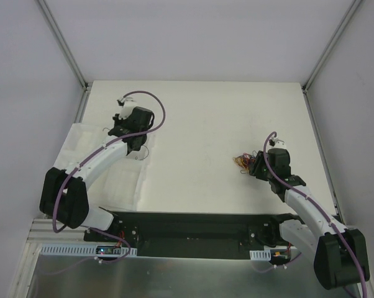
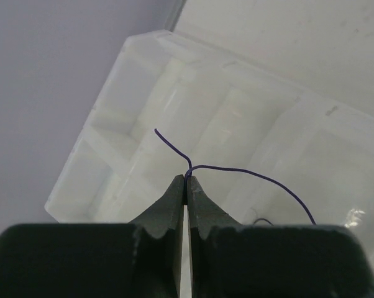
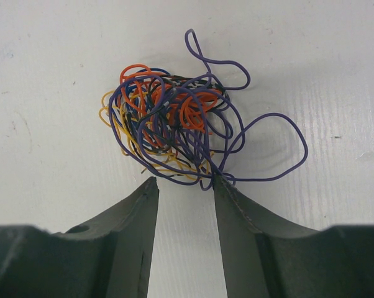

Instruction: Untangle the cables

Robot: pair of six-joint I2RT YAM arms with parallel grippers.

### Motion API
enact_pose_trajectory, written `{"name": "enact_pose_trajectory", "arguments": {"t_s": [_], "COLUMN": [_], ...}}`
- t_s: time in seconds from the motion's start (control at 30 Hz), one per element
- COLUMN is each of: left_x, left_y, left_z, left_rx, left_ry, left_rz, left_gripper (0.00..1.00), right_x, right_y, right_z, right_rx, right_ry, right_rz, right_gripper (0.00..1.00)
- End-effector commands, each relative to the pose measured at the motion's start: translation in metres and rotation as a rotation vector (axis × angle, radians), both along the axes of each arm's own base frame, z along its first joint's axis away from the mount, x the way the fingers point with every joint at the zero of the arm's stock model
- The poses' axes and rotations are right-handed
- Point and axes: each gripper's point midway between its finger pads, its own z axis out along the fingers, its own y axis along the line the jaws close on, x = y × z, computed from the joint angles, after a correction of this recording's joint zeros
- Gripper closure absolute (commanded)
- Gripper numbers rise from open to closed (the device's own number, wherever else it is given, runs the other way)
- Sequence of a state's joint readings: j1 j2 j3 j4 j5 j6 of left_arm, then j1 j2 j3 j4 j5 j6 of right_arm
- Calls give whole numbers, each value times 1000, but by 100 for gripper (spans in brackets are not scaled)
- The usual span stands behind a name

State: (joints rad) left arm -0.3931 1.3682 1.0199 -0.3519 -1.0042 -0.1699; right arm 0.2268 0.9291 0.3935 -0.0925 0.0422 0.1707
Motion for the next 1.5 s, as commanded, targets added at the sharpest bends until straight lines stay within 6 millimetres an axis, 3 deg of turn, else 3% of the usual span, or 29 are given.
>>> {"name": "enact_pose_trajectory", "arguments": {"t_s": [0.0, 0.17, 0.5, 0.73, 0.87, 1.0, 1.1, 1.33, 1.47], "left_x": [7, 5, 0, 4, 13, 5, -4, 14, 33], "left_y": [-37, -72, -108, -104, -76, -3, 29, 44, 38], "left_z": [-21, -54, -82, -86, -59, -13, 19, 33, 43], "left_rx": [41, -153, -413, -657, -626, -381, -258, -134, -22], "left_ry": [133, 222, 316, 308, 176, -43, -172, -210, -199], "left_rz": [-149, -255, -341, -285, -209, 18, 146, 259, 276], "left_gripper": [100, 100, 100, 100, 100, 100, 100, 100, 100], "right_x": [6, 6, 6, 6, 6, 6, 7, 7, 6], "right_y": [1, 1, 1, 1, 1, 2, 3, 6, 6], "right_z": [8, 9, 9, 9, 9, 9, 8, 7, 10], "right_rx": [5, 5, 6, 6, 7, 10, 13, 13, 18], "right_ry": [-48, -53, -51, -54, -51, -52, -46, -32, -53], "right_rz": [9, 6, 7, 7, 10, 14, 19, 34, 34], "right_gripper": [56, 56, 56, 56, 56, 56, 56, 56, 56]}}
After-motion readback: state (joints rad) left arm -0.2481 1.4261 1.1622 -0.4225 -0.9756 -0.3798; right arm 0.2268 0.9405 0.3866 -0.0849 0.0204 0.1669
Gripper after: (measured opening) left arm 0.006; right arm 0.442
